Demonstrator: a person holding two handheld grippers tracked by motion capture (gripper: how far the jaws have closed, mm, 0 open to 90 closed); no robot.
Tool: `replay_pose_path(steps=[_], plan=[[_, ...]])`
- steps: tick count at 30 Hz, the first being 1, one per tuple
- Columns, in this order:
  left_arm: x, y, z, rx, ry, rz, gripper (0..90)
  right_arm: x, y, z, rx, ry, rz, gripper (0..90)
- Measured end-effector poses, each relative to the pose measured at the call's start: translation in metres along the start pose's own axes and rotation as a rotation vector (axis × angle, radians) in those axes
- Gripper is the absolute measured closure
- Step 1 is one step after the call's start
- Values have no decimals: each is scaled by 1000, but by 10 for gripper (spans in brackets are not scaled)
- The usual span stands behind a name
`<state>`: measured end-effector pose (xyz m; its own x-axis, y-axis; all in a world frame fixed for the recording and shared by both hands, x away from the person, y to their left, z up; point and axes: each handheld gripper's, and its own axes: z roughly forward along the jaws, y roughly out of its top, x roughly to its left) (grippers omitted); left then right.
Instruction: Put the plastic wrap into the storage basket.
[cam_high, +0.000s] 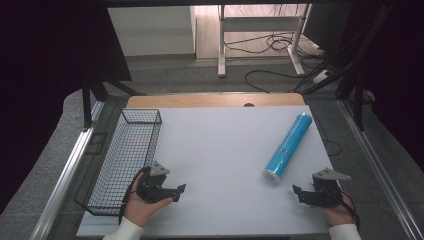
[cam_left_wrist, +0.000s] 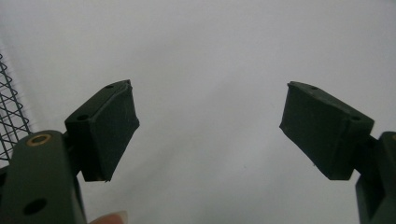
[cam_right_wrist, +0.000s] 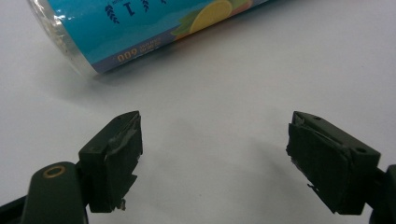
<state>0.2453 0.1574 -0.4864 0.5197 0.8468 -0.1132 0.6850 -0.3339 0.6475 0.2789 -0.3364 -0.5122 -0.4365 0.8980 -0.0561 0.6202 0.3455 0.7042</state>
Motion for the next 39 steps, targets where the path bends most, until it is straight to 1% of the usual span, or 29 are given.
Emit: replay_pose_path(steps=[5, 9, 13, 15, 18, 24, 25, 29, 34, 37, 38, 39], plan=[[0, 0, 1, 2, 0, 1, 180, 0, -1, -1, 1, -3, -5, 181], [0, 0, 1, 2, -3, 5, 179, 0, 0, -2, -1, -8, 3, 180], [0, 0, 1, 3, -7, 7, 178, -2, 1, -5, -14, -34, 20, 166], [1, 0, 1, 2, -8, 6, 178, -2, 1, -5, -16, -35, 20, 166], [1, 0, 1, 3, -9, 8, 178, -4, 4, -7, -17, -29, 18, 174], [1, -1, 2, 12, -11, 15, 177, -6, 13, -15, -45, -14, 19, 223], [1, 0, 2, 12, -12, 15, 177, -7, 14, -15, -45, -3, 21, 237], [1, 0, 3, 12, -13, 18, 177, -9, 16, -15, -33, 10, 27, 261], [0, 0, 2, 12, -15, 24, 176, -15, 31, -13, -29, 31, 28, 310], [1, 0, 1, 8, -14, 19, 176, -20, 41, -12, -35, 28, 31, 328], [1, 0, 1, 9, -13, 19, 176, -24, 49, -11, -39, 23, 37, 338], [1, 0, 1, 7, -12, 16, 176, -24, 49, -11, -39, 23, 37, 338]])
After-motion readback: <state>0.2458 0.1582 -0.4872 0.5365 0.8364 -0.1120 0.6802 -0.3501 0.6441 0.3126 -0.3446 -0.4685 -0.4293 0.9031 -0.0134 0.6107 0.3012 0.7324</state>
